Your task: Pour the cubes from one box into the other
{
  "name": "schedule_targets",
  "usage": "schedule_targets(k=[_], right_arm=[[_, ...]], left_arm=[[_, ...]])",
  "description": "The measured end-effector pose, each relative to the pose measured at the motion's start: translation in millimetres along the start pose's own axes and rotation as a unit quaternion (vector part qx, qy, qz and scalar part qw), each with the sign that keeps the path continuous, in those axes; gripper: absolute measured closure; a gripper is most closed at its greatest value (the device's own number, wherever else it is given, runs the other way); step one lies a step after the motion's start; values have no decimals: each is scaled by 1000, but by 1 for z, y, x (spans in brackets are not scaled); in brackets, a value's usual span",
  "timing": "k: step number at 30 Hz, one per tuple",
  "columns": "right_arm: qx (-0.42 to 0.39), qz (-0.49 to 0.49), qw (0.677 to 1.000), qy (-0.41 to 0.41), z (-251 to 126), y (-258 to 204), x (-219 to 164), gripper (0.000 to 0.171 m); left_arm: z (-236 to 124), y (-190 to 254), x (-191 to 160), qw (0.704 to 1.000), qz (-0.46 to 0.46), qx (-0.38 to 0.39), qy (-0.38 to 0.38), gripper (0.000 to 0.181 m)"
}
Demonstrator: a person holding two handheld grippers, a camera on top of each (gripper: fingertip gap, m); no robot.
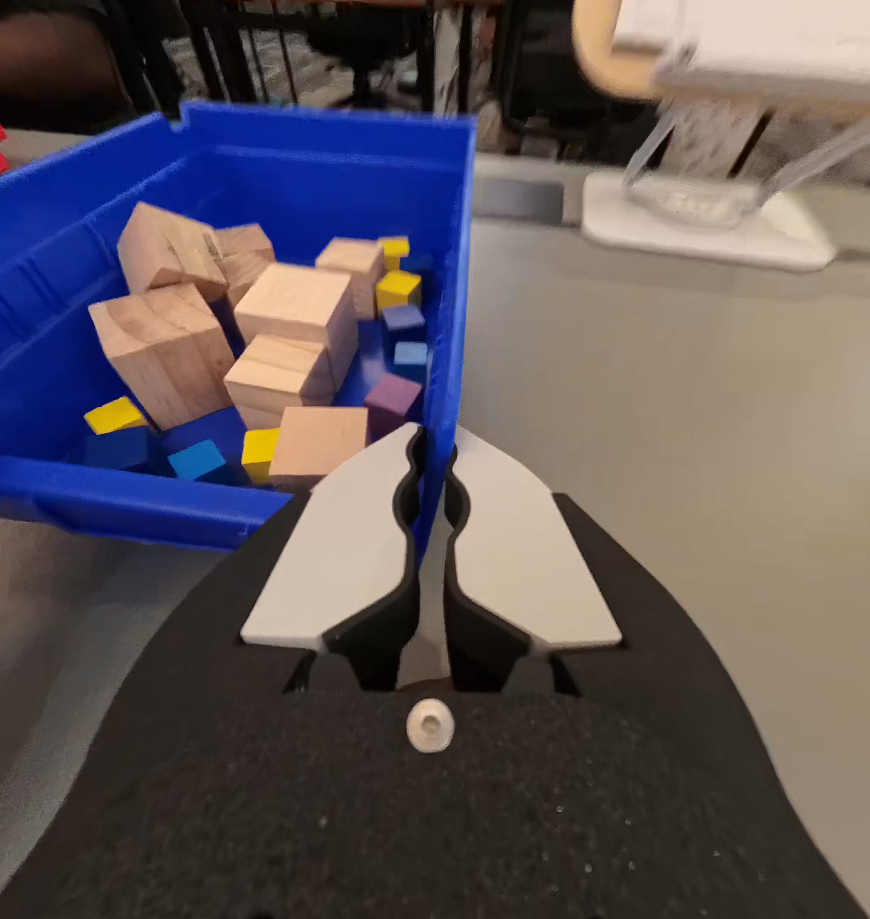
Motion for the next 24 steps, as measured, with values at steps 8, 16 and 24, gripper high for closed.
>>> schedule_targets(k=[8,16,24], right_arm=[[167,-1,984,-58,-14,6,-1,161],[224,9,973,48,-136,199,-19,132],[-64,24,996,48,-193,433,-110,131]], left_arm=[[1,-22,-8,996,-68,-45,-35,156],[-105,-5,27,991,-65,-59,104,130],[-123,65,2,992,-24,-108,54,136]])
Point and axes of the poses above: each gripper's, where its closed fingertips meet, z out along the fingers, x out of its top, y = z × x across the jaws, the point moved 7 cm from there along -z, back along the fingers, and after that the axes turned 10 degrees about -z, right-handed, at the moved point
